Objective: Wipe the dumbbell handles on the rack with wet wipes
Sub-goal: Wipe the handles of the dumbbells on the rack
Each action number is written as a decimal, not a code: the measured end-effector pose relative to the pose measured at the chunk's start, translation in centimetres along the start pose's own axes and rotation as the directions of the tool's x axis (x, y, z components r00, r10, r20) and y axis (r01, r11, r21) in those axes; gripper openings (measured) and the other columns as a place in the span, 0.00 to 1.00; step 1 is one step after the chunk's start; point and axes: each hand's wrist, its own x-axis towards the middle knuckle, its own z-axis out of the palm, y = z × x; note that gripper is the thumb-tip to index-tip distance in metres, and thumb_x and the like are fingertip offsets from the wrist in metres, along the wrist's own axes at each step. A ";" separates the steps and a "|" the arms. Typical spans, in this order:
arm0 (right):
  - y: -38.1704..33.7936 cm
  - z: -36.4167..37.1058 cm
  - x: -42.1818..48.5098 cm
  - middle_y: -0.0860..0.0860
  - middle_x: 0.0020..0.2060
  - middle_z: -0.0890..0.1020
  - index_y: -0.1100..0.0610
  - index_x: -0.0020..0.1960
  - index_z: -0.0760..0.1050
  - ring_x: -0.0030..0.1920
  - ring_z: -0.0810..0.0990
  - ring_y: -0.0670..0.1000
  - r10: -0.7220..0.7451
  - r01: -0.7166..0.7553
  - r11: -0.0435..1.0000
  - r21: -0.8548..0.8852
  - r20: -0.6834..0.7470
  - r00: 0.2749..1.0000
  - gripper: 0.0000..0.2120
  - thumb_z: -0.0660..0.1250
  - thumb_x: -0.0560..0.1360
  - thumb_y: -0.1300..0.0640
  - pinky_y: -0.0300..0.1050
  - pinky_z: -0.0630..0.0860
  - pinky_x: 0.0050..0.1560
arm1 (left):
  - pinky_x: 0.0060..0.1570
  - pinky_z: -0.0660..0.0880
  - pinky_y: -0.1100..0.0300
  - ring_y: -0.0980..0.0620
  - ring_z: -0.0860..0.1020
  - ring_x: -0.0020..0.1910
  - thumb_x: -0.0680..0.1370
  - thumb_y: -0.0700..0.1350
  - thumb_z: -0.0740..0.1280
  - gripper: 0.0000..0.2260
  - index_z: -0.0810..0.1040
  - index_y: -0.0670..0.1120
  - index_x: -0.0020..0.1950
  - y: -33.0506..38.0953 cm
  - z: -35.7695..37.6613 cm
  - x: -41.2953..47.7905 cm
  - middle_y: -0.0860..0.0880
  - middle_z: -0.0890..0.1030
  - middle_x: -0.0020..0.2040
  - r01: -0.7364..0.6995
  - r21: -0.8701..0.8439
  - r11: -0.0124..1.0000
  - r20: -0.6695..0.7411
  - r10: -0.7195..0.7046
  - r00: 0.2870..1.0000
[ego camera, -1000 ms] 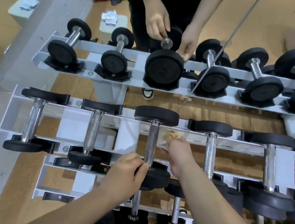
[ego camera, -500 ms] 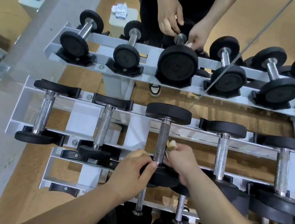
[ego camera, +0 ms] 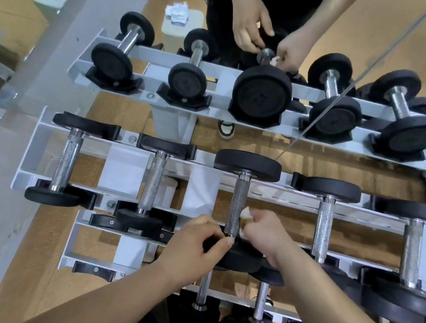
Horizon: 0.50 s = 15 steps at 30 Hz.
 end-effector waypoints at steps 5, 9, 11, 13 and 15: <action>-1.2 -1.0 2.2 0.57 0.48 0.86 0.58 0.48 0.78 0.54 0.86 0.59 0.138 -0.045 0.862 0.506 -0.147 0.979 0.07 0.67 0.79 0.68 0.60 0.81 0.63 | 0.55 0.75 0.63 0.62 0.77 0.53 0.79 0.63 0.64 0.13 0.82 0.56 0.47 0.0 -0.3 0.3 0.61 0.77 0.50 0.017 -0.005 1.000 0.051 -0.017 0.999; -1.6 -1.6 1.8 0.51 0.43 0.85 0.55 0.44 0.82 0.49 0.83 0.53 0.078 0.053 0.899 0.435 -0.279 0.957 0.07 0.71 0.76 0.66 0.53 0.80 0.60 | 0.56 0.75 0.61 0.62 0.77 0.52 0.79 0.63 0.64 0.13 0.81 0.57 0.46 -0.1 -0.5 0.3 0.61 0.77 0.50 0.018 -0.003 1.000 0.059 -0.018 0.998; -1.1 -1.6 1.6 0.52 0.42 0.84 0.56 0.43 0.82 0.49 0.83 0.54 0.078 0.060 0.911 0.408 -0.313 0.946 0.05 0.73 0.76 0.64 0.51 0.80 0.55 | 0.56 0.75 0.61 0.62 0.77 0.53 0.79 0.63 0.64 0.13 0.81 0.57 0.47 -0.2 -0.5 0.4 0.61 0.77 0.50 0.011 0.000 1.000 0.061 -0.011 0.998; -0.6 -1.5 1.9 0.56 0.45 0.85 0.57 0.45 0.82 0.52 0.84 0.58 0.096 0.054 0.900 0.432 -0.318 0.943 0.02 0.74 0.75 0.62 0.58 0.82 0.59 | 0.55 0.75 0.61 0.62 0.77 0.53 0.79 0.64 0.63 0.14 0.81 0.57 0.47 -0.3 -0.5 0.4 0.61 0.77 0.50 0.004 0.007 1.000 0.059 -0.004 0.998; -0.8 -1.2 2.2 0.58 0.49 0.85 0.58 0.49 0.82 0.53 0.84 0.58 0.101 0.047 0.854 0.517 -0.255 0.962 0.02 0.73 0.76 0.62 0.59 0.83 0.59 | 0.55 0.75 0.60 0.62 0.77 0.53 0.79 0.64 0.63 0.14 0.81 0.56 0.48 -0.3 -0.4 0.4 0.61 0.77 0.50 0.002 0.013 1.000 0.061 -0.003 0.998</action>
